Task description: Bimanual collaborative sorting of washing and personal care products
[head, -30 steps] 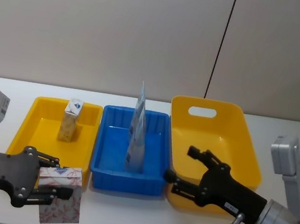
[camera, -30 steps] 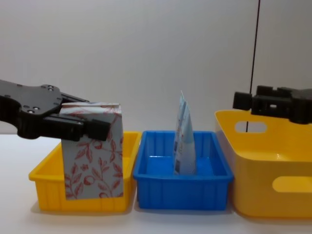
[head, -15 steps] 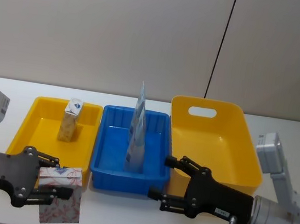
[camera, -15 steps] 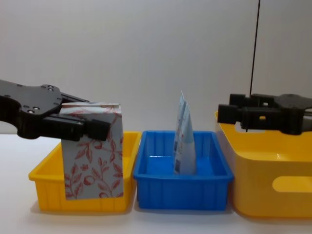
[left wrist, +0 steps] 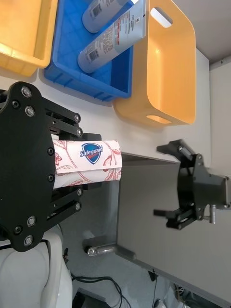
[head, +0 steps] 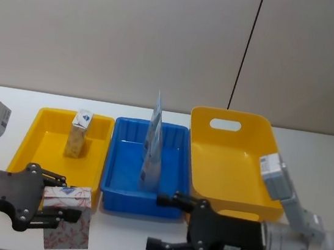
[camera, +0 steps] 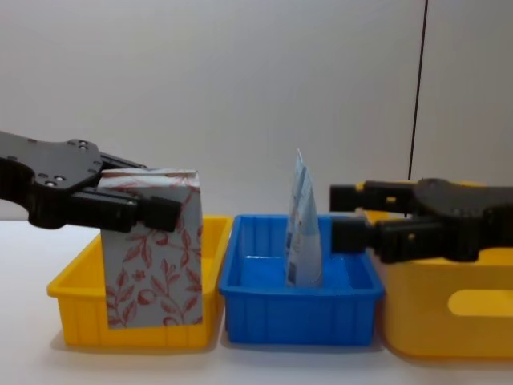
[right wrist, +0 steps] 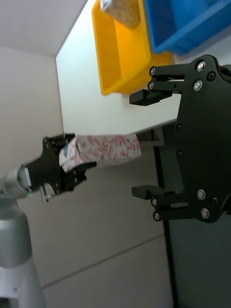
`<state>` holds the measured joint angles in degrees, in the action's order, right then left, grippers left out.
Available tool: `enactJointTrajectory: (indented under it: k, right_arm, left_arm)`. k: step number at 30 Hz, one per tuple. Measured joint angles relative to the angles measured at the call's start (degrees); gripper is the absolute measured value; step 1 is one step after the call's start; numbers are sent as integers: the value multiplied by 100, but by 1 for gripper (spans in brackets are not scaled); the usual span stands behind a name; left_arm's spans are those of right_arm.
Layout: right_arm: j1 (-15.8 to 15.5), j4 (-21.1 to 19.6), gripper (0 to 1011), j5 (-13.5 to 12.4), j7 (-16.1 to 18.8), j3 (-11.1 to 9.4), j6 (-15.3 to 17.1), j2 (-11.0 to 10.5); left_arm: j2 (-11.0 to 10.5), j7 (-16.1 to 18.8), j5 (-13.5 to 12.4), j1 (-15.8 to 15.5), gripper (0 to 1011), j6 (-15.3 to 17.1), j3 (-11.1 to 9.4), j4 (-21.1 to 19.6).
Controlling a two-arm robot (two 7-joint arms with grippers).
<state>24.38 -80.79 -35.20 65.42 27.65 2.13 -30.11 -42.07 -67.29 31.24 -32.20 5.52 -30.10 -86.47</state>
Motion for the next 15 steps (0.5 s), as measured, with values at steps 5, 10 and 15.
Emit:
enactJointTrajectory:
  k: [5, 10, 15]
  right_arm:
    - [193, 214, 1000, 79, 281, 205, -93, 100]
    - [472, 550, 1000, 251, 591, 530, -275, 337]
    - [602, 728, 1000, 363, 640, 695, -372, 494]
  left_arm:
    - [0, 0, 0, 0, 369, 0, 0, 0]
    - [0, 0, 0, 0, 369, 0, 0, 0]
    - [0, 0, 0, 0, 369, 0, 0, 0]
